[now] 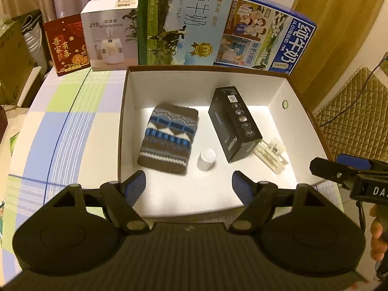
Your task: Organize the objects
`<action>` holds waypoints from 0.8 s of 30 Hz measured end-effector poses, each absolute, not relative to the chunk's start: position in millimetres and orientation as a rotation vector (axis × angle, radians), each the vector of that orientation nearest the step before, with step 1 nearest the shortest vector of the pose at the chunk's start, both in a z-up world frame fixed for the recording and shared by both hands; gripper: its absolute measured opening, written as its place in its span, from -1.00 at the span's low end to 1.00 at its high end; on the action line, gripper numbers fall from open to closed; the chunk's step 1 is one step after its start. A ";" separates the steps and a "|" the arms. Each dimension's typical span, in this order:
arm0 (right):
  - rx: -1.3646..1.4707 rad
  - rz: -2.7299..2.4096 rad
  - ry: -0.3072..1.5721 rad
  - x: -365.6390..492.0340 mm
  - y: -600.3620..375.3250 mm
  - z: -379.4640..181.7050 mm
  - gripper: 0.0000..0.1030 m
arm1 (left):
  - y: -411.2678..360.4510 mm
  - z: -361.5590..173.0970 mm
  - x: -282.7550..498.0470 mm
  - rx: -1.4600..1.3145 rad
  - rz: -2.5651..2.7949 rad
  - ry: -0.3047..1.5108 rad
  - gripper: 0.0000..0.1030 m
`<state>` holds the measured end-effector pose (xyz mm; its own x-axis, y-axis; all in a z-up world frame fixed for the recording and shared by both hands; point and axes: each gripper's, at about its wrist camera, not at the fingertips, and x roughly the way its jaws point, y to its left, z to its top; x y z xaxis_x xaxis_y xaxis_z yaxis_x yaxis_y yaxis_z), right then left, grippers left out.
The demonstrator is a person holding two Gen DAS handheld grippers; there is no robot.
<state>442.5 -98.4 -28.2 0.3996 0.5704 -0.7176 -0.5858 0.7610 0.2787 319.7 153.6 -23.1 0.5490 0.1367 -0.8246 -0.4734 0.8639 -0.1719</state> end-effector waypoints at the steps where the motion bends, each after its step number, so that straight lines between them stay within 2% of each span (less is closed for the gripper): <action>1: -0.018 0.731 0.896 438.7 -100.4 -26.9 0.86 | 150.6 -22.0 316.3 -0.398 0.372 0.925 0.45; 24: -0.003 0.729 0.920 375.0 -142.0 -21.6 0.90 | 103.1 -21.1 250.2 -0.410 0.361 0.947 0.52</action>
